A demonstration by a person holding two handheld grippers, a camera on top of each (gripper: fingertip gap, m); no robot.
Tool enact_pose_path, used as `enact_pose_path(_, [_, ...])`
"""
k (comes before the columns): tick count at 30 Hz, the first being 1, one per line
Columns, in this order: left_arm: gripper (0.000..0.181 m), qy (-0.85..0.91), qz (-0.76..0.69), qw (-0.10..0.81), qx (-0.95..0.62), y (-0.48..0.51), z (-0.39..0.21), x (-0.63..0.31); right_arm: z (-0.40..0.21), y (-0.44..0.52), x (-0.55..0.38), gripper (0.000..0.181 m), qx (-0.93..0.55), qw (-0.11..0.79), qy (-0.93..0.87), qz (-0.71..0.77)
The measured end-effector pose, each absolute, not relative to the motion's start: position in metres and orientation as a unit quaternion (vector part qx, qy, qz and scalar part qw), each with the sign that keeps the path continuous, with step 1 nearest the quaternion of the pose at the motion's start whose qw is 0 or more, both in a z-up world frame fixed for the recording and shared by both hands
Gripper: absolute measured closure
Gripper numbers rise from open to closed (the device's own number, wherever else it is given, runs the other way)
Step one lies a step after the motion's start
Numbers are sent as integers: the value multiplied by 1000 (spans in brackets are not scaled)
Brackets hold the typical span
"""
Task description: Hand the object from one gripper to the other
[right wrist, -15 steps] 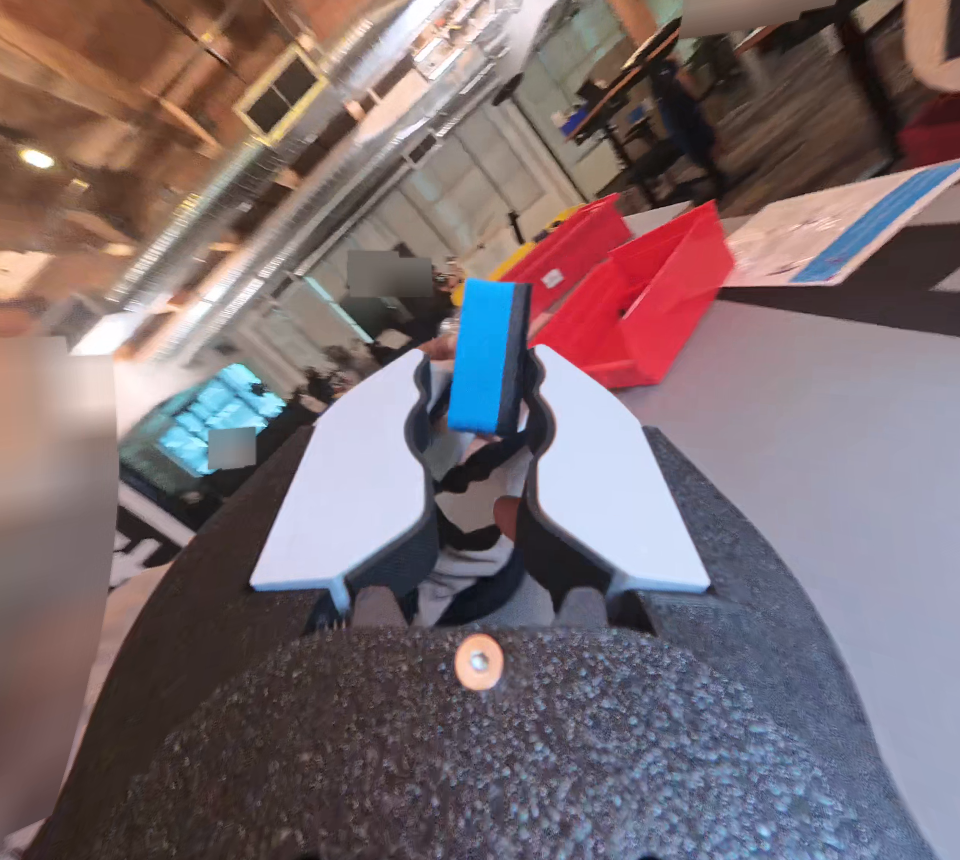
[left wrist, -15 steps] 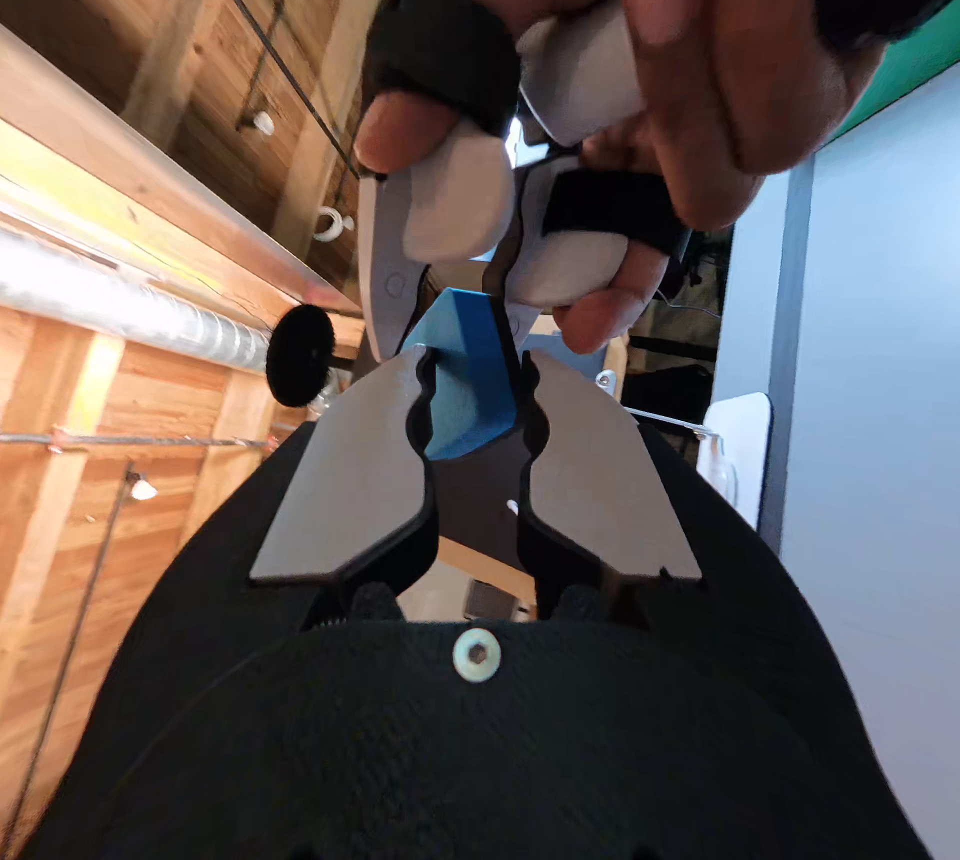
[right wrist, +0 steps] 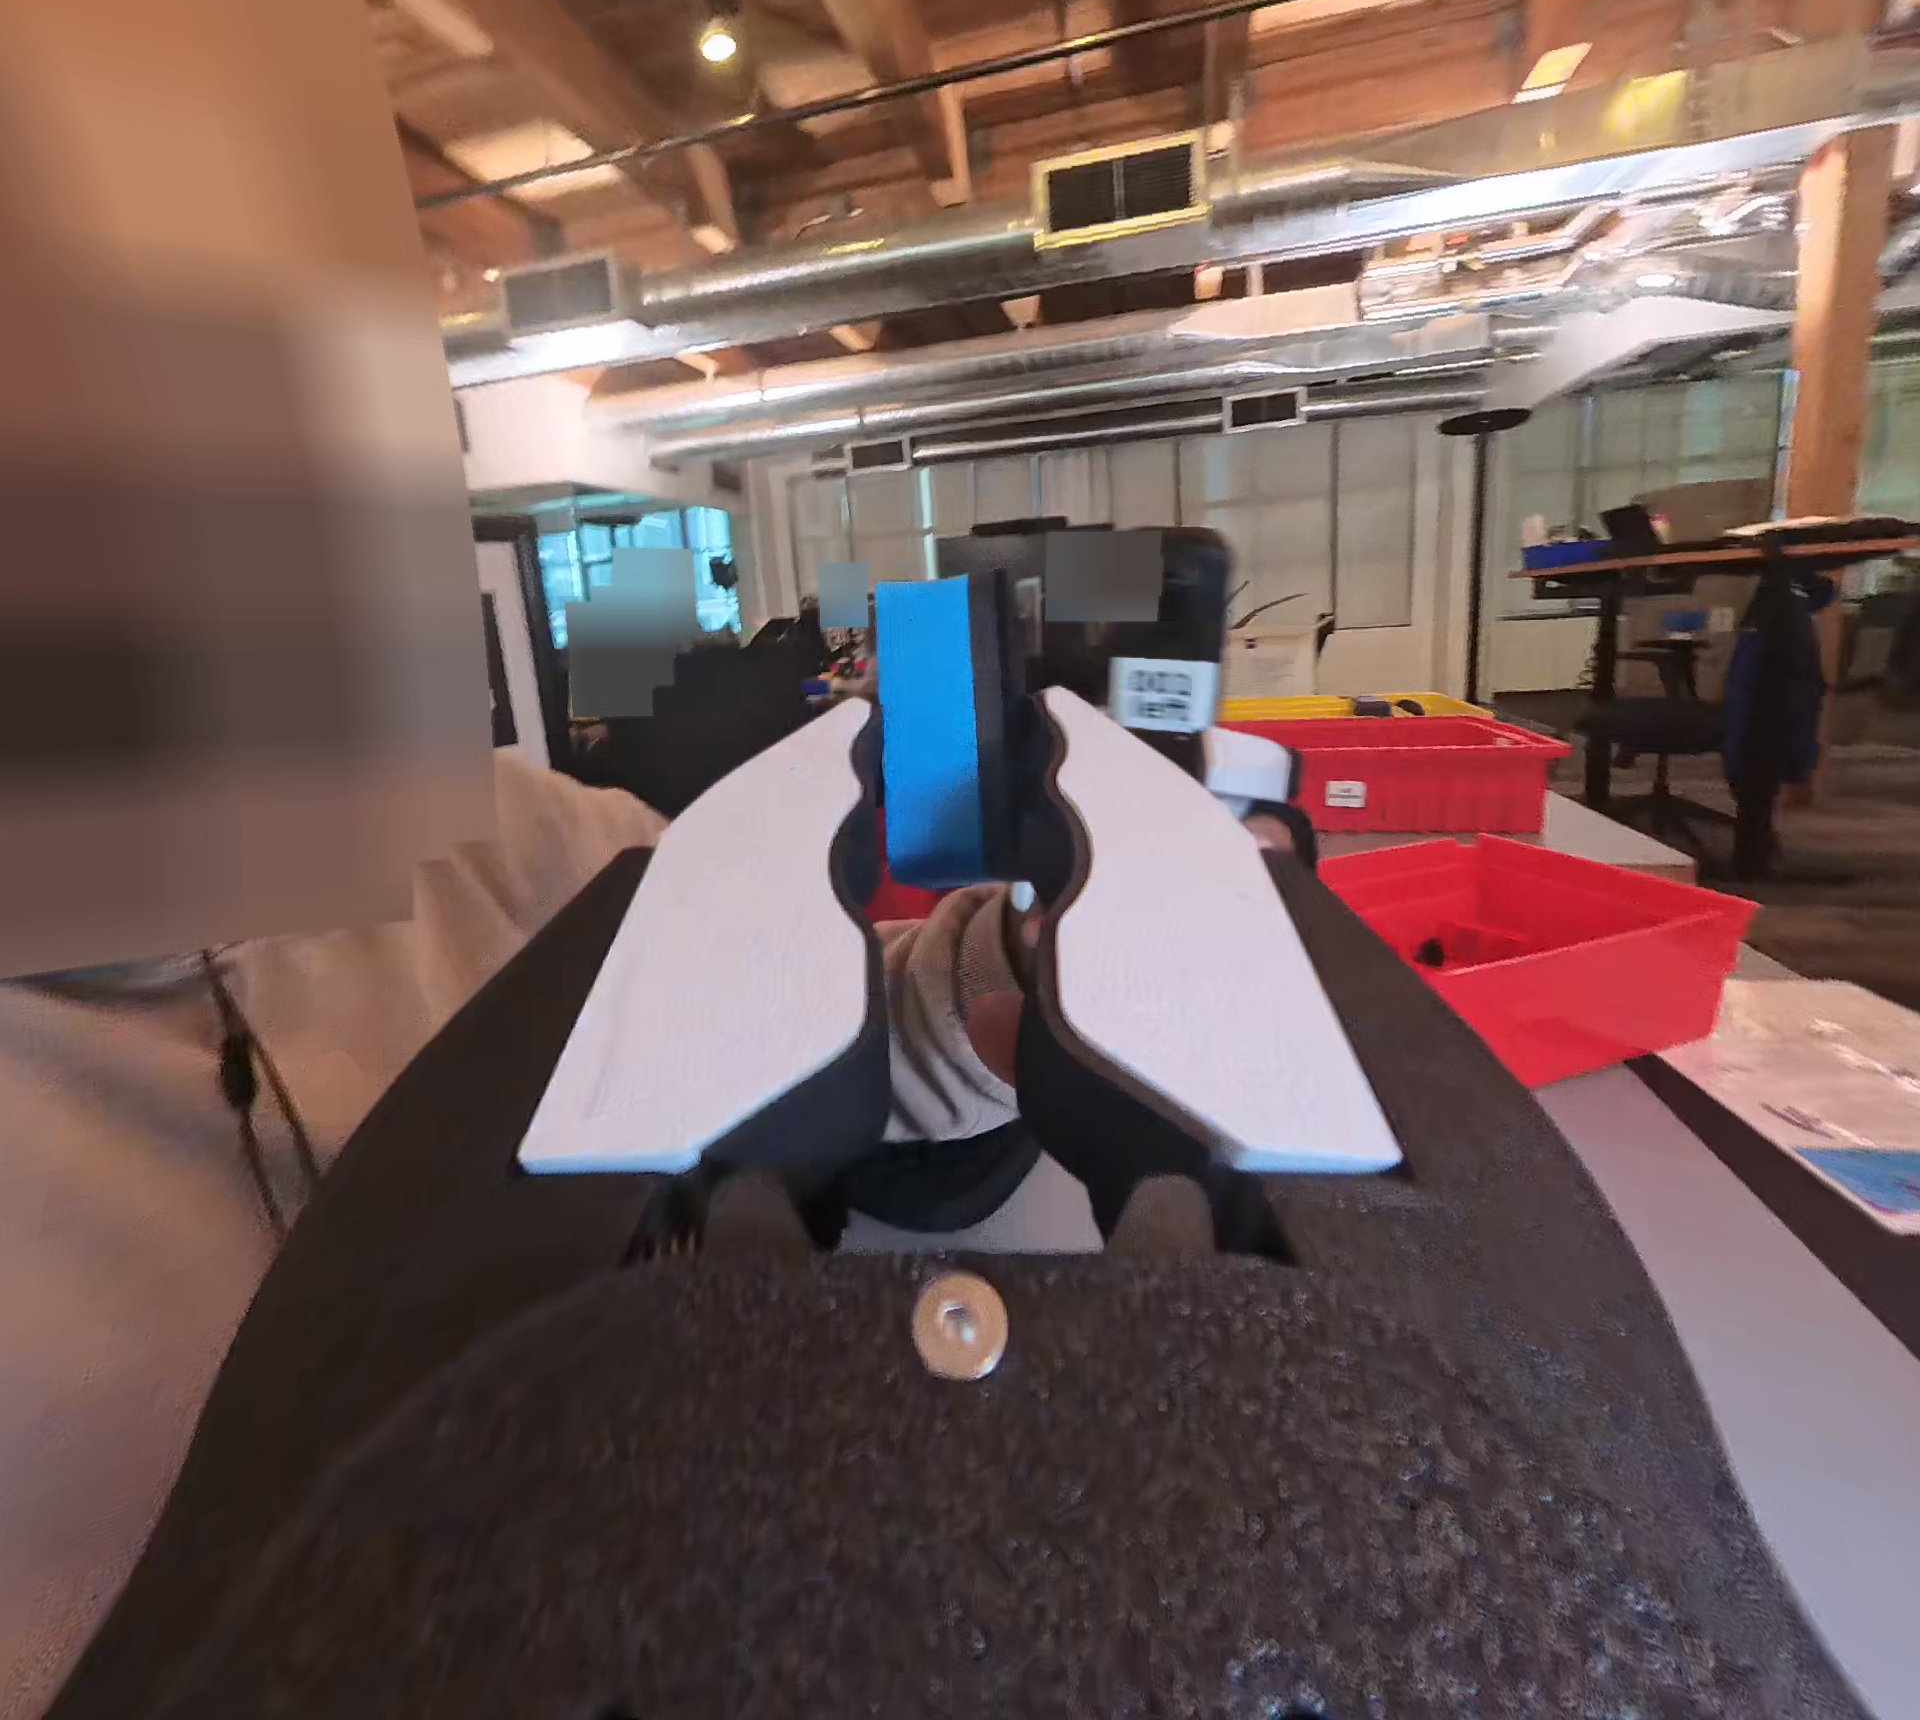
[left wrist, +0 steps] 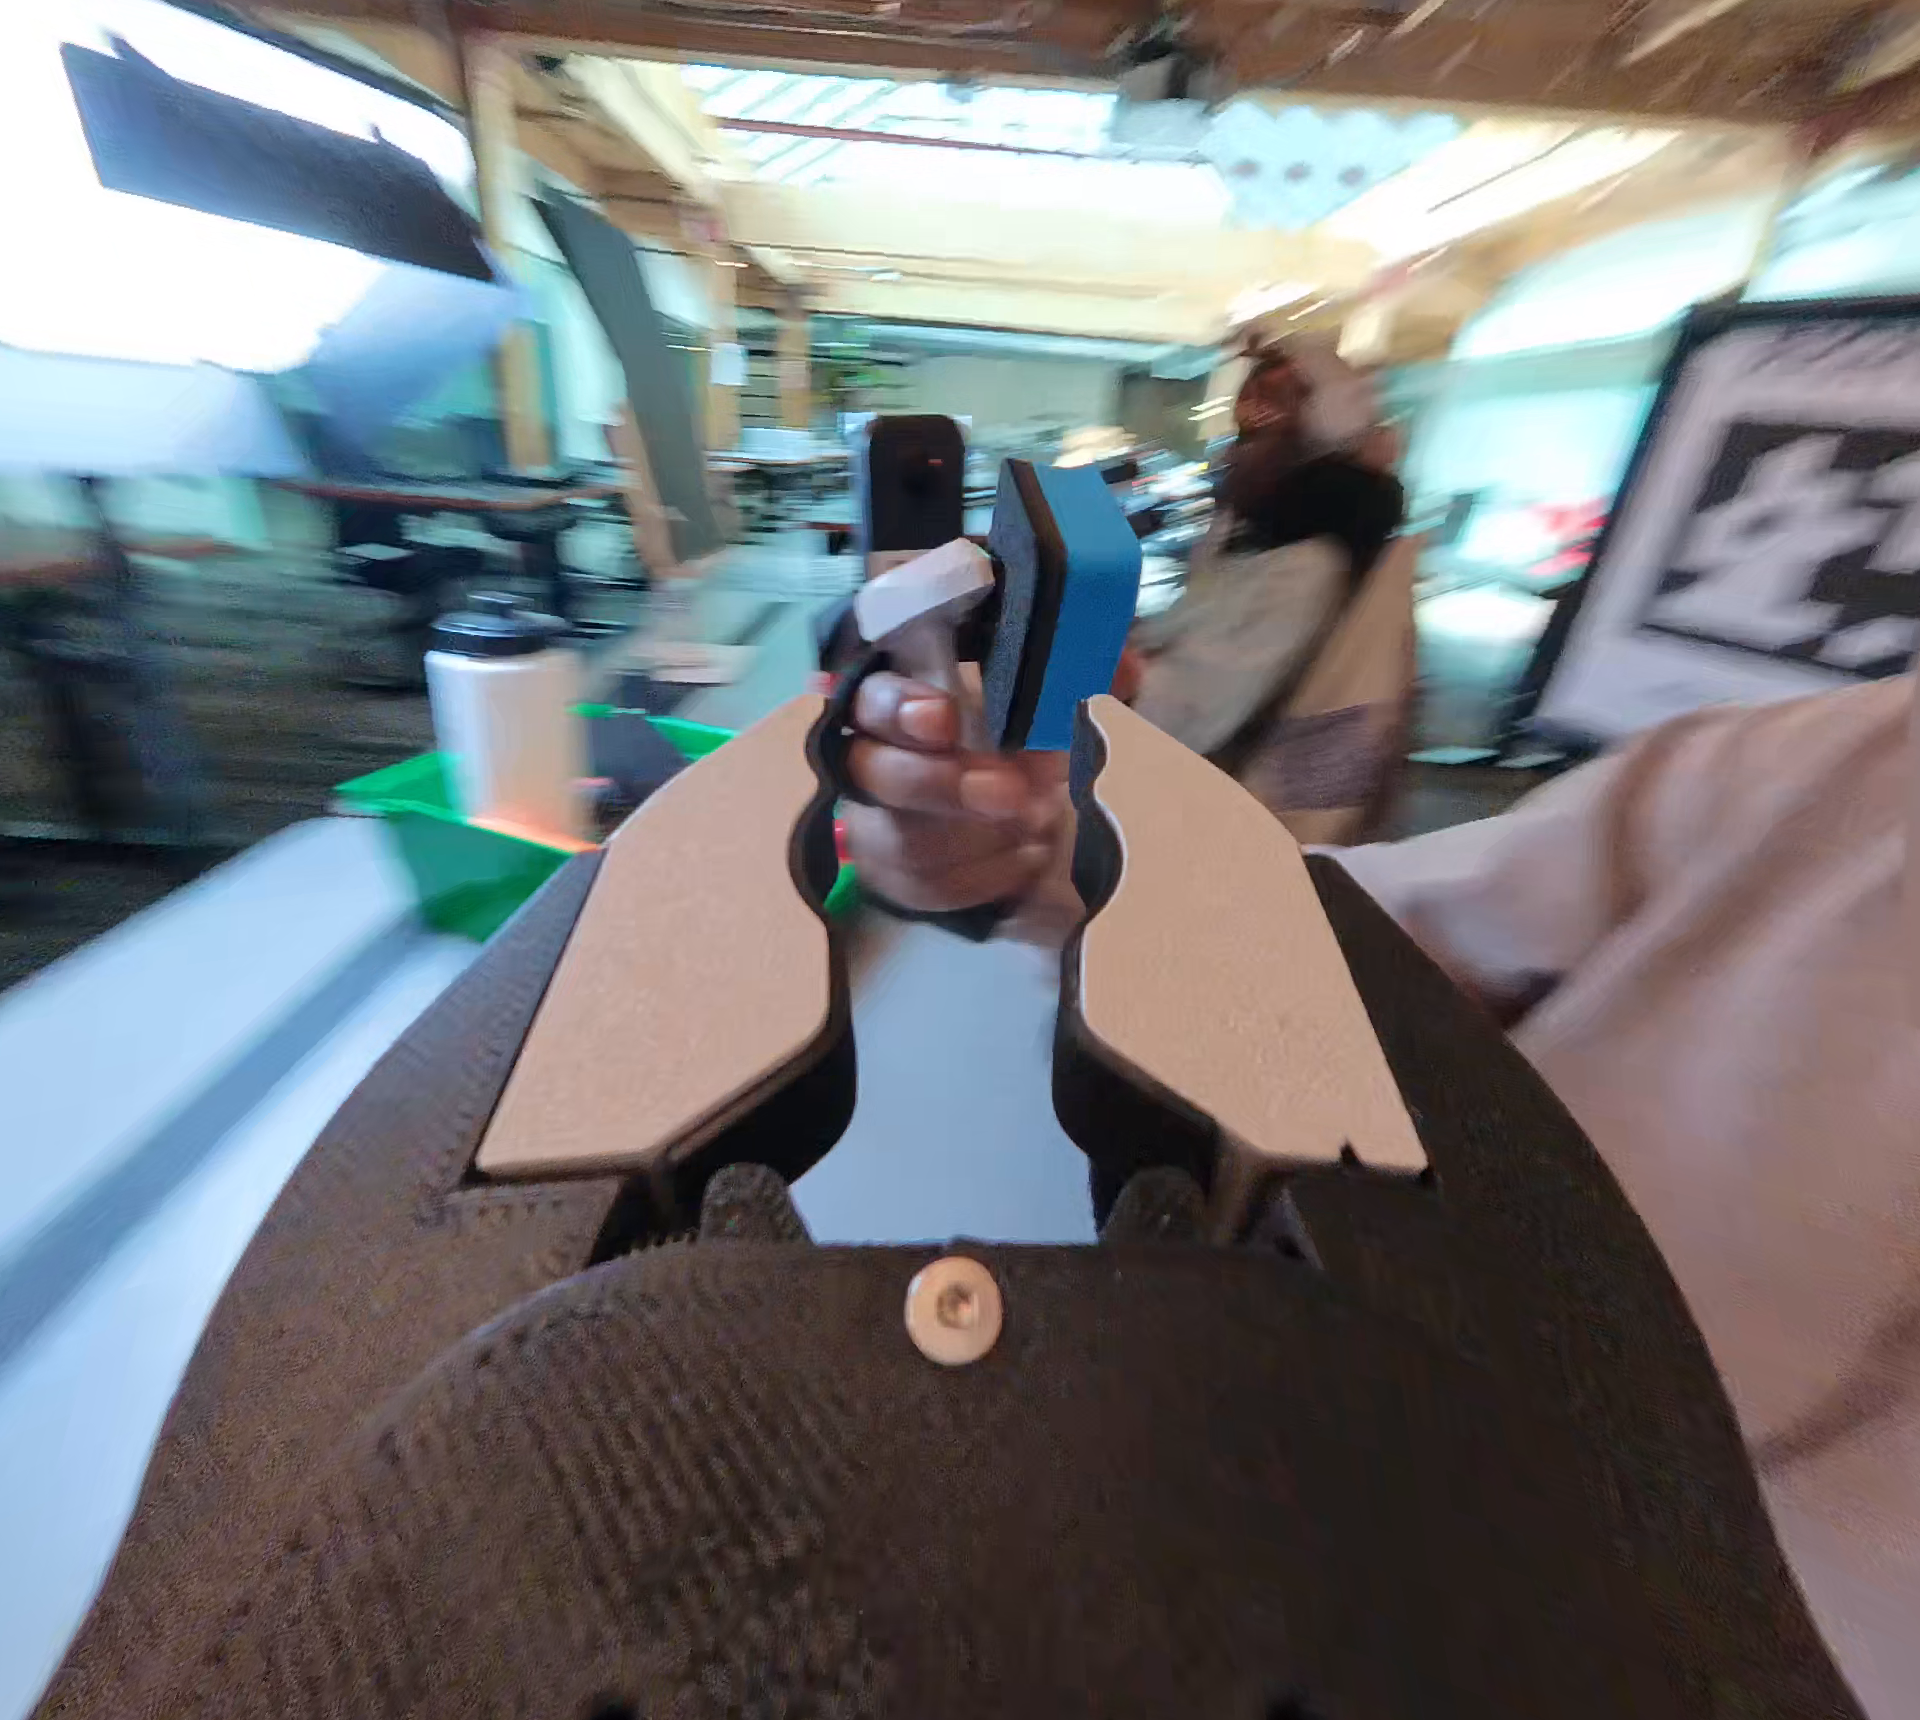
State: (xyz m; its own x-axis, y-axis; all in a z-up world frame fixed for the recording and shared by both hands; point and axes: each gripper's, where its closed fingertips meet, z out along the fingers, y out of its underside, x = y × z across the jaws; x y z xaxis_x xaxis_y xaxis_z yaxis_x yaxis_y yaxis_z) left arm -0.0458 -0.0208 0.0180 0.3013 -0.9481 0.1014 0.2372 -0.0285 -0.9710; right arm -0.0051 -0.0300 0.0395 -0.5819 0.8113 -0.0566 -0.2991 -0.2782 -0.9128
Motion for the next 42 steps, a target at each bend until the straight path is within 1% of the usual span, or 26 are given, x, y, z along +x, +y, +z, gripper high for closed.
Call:
enact_pose_path(2, [139,334,-576,552,-502,-34,19,-39,39,-45,0,157,-243,355,-501,751])
enact_pose_path(4, [138,347,-602,537,-479,-44,20,-30,37,-49,-1,157,-243,338,-509,753])
enact_pose_path(7, [139,385,-547,571,-475,-53,16,-16,28,-47,-9,157,-264,321,-514,750])
enact_pose_path(9, [153,397,-481,611,-487,-50,14,-14,24,-43,-13,157,-276,318,-511,749])
enact_pose_path(10, [155,405,-444,627,-495,-46,13,-15,24,-39,-15,157,-284,321,-504,750])
enact_pose_path(13, [156,429,-375,631,-527,-39,7,-23,18,-27,-22,154,-320,380,-519,695])
enact_pose_path(15, [156,455,-379,572,-568,-40,-7,-26,7,-23,-24,145,-341,426,-568,616])
enact_pose_path(17, [157,478,-370,506,-615,-42,-26,-32,-11,-23,-24,143,-364,443,-628,526])
enact_pose_path(20, [156,518,-310,434,-669,-42,-60,-40,-41,-36,-22,140,-375,410,-709,435])
enact_pose_path(22, [157,540,-305,402,-674,-48,-73,-37,-67,-39,-28,138,-397,378,-745,379])
enact_pose_path(23, [157,545,-294,390,-682,-48,-79,-37,-78,-42,-31,138,-399,363,-762,358])
enact_pose_path(25, [156,566,-276,368,-684,-51,-91,-36,-88,-45,-36,158,-392,352,-775,348])
enact_pose_path(26, [156,569,-268,374,-682,-49,-91,-38,-88,-42,-37,158,-395,355,-772,349])
enact_pose_path(28, [156,550,-281,436,-654,-42,-71,-38,-69,-37,-39,159,-382,390,-738,396])
enact_pose_path(30, [148,507,-330,517,-605,-37,-38,-40,-28,-34,-36,159,-348,439,-658,503])
enact_pose_path(32, [138,470,-363,566,-572,-33,-18,-40,9,-28,-27,159,-312,461,-561,613])
enact_pose_path(33, [136,458,-368,587,-557,-32,-11,-38,22,-24,-24,159,-299,468,-515,653])
enact_pose_path(35, [137,433,-372,628,-528,-30,1,-34,34,-16,-22,159,-280,476,-442,707])
enact_pose_path(36, [142,418,-375,644,-520,-29,6,-33,34,-14,-25,159,-279,474,-418,723])
enact_pose_path(37, [146,401,-374,657,-517,-27,10,-35,33,-15,-28,159,-277,461,-403,741])
enact_pose_path(38, [156,390,-370,666,-518,-24,12,-38,31,-16,-32,158,-280,444,-396,754])
enact_pose_path(40, [159,386,-358,655,-542,-18,9,-45,24,-10,-37,158,-302,445,-402,741])
enact_pose_path(42, [160,402,-341,620,-581,-15,1,-51,12,-6,-42,157,-333,459,-459,683])
